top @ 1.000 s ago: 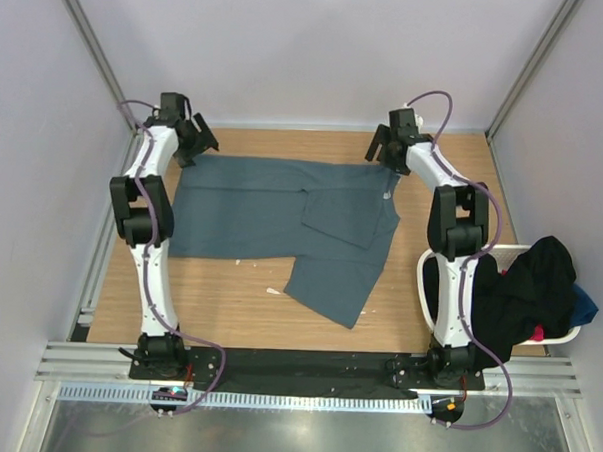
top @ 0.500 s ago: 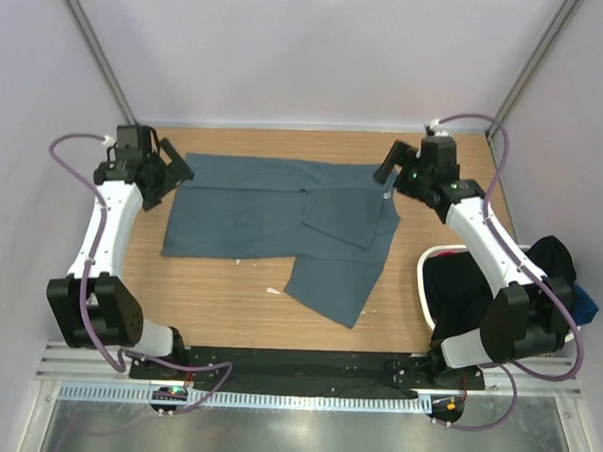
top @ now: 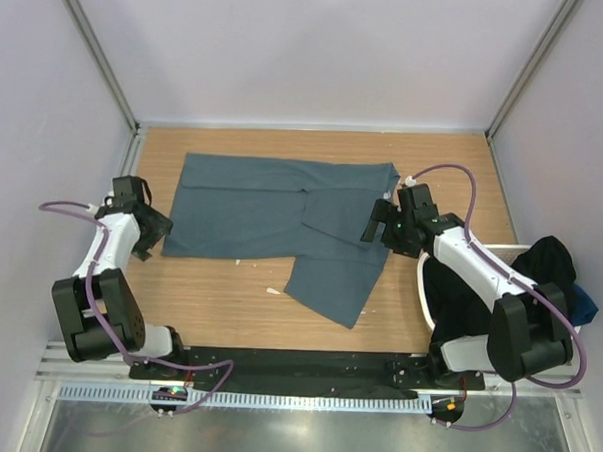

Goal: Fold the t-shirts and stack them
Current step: Fold the tshirt

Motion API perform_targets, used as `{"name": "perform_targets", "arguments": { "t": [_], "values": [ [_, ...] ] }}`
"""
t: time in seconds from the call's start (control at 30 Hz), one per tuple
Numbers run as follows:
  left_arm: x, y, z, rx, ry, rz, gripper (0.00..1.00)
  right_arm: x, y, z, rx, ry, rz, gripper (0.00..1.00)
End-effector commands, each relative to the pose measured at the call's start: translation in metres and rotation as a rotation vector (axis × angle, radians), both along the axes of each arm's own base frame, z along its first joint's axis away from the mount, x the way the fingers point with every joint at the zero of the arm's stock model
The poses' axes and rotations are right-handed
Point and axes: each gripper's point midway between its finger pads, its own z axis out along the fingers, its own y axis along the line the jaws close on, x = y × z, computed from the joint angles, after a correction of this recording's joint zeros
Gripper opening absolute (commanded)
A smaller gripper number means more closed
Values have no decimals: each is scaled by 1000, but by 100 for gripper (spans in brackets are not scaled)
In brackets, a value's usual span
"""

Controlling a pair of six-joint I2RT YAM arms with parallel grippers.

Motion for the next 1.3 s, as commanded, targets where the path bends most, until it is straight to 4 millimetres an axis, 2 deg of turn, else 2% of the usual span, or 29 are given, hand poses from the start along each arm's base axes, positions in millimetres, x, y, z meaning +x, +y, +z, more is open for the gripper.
{"name": "perform_targets", "arguments": {
  "t": [0.0, 0.23, 0.47, 0.5, 0.67, 0.83, 0.9, 1.03, 1.07, 1.17, 1.27],
  "values": [
    [18, 13, -14, 35, -39, 56, 67, 6, 7, 8, 29, -32, 14, 100],
    [16, 12, -46, 16, 25, 49, 54, 10, 10, -1, 21, -1, 21, 99],
    [8, 19, -58, 55, 71, 63, 46, 12, 13, -1, 32, 13, 22, 99],
    [8, 20, -60, 55, 73, 63, 41, 9, 14, -2, 36, 26, 23, 99],
    [1, 19, -71, 54, 94, 82, 33, -13, 0, -17, -27, 106, 17, 99],
    [-4, 19, -74, 57, 72, 111, 21, -29, -7, -12, -55, 125, 49, 99],
    [-4, 19, -71, 60, 62, 120, 17, -33, -4, -8, -44, 119, 55, 98],
    [-3, 18, -68, 51, 41, 140, 11, -42, 16, -4, -26, 112, 95, 98],
    [-3, 17, -68, 45, 37, 143, 9, -48, 26, -5, -28, 115, 128, 98],
    [-5, 14, -69, 29, 26, 157, 5, -56, 36, -10, -69, 137, 171, 98],
    [-8, 10, -72, 0, 14, 194, 1, -66, 36, -18, -75, 172, 160, 98]
  ]
}}
